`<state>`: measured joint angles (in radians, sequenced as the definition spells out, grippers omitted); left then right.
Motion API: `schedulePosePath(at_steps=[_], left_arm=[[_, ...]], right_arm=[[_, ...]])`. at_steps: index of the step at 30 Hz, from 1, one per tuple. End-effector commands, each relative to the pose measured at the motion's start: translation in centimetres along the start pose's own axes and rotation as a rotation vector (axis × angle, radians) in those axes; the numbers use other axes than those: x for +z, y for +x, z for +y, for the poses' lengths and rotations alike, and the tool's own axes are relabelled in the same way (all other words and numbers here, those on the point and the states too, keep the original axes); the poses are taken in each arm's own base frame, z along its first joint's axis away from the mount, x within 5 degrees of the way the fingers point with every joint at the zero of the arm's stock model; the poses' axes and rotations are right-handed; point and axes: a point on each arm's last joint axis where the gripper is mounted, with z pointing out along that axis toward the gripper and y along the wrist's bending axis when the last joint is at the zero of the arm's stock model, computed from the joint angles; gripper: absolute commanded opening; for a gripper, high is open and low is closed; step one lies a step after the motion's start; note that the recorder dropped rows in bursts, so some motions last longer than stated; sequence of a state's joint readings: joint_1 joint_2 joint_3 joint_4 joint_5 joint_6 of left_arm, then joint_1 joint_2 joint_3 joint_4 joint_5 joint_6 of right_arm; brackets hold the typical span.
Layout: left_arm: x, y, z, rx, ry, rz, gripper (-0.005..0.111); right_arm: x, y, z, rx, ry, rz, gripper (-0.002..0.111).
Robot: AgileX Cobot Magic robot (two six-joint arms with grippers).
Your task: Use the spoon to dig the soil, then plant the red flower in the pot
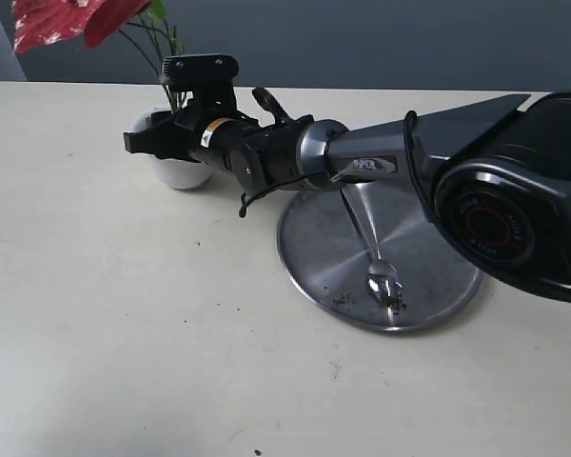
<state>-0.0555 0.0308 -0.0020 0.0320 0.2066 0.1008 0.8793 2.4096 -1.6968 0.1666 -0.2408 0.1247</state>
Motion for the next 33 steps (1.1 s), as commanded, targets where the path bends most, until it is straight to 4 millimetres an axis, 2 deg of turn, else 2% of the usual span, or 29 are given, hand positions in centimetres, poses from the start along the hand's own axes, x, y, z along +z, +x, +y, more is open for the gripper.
schedulePosePath(at_steps=[1, 5, 10, 14, 17, 24, 26, 30, 33], left_arm=[[0.0, 0.0, 0.0, -0.004, -0.004, -0.01, 0.0], [0.0, 0.0, 0.0, -0.004, -0.004, -0.01, 0.0], [0.0, 0.0, 0.0, -0.004, -0.004, -0.01, 0.0], [0.0, 0.0, 0.0, -0.004, -0.004, -0.01, 0.0], [0.0, 0.0, 0.0, -0.004, -0.004, -0.01, 0.0], [0.0, 0.0, 0.0, -0.004, -0.004, -0.01, 0.0], [0.0, 0.0, 0.0, -0.004, -0.004, -0.01, 0.0], [0.0, 0.0, 0.0, -0.004, -0.004, -0.01, 0.0], [0.0, 0.0, 0.0, -0.004, -0.004, -0.01, 0.0]], right_arm=[[0.3, 2.9, -0.7, 0.009, 0.03, 0.172, 0.062], [0.2, 2.7, -0.6, 0.009, 0.029, 0.167, 0.061], [-0.3, 1.3, -0.4, 0.001, 0.022, 0.142, 0.061], [-0.6, 0.1, -0.9, 0.008, 0.029, 0.119, 0.061], [-0.6, -0.4, -1.3, 0.01, 0.036, 0.12, 0.061], [-0.5, -1.5, -0.9, -0.057, 0.018, 0.09, 0.061], [-0.4, -1.8, -0.9, -0.057, 0.017, 0.085, 0.054], [-0.4, -1.9, -0.8, -0.057, 0.015, 0.081, 0.029], [-0.4, -2.1, -0.8, -0.057, 0.014, 0.072, 0.017]])
